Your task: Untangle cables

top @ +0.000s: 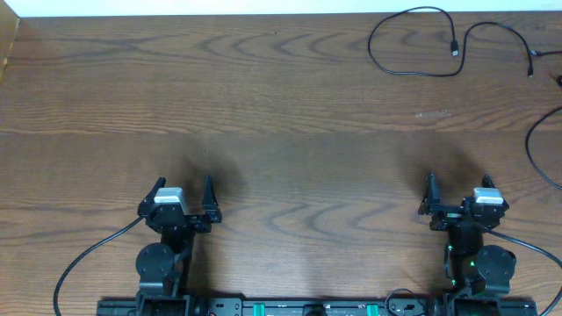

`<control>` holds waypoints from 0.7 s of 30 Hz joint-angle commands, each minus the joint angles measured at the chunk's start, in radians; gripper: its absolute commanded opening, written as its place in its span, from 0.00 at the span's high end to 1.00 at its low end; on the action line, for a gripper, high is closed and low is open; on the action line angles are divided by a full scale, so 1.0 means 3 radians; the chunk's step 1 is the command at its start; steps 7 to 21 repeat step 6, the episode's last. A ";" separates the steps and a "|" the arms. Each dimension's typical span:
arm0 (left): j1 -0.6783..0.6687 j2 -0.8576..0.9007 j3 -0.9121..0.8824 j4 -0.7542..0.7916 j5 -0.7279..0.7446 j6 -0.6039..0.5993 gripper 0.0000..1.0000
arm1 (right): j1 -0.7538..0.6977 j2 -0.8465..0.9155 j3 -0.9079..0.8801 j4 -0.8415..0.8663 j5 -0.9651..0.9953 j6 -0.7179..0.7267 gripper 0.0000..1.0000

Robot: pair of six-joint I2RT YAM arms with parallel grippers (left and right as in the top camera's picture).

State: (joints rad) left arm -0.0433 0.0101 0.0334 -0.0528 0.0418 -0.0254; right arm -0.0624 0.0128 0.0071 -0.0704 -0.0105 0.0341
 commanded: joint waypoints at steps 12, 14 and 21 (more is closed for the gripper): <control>-0.0019 -0.0020 -0.0098 -0.0060 -0.0093 0.0022 0.05 | -0.0011 0.0008 -0.0006 -0.0017 0.0024 0.0034 0.01; -0.0019 -0.0020 -0.0098 -0.0060 -0.0093 0.0022 0.05 | -0.0011 0.0008 -0.0006 -0.0017 0.0024 0.0034 0.01; -0.0019 -0.0020 -0.0098 -0.0060 -0.0093 0.0022 0.05 | -0.0011 0.0008 -0.0006 -0.0017 0.0024 0.0034 0.01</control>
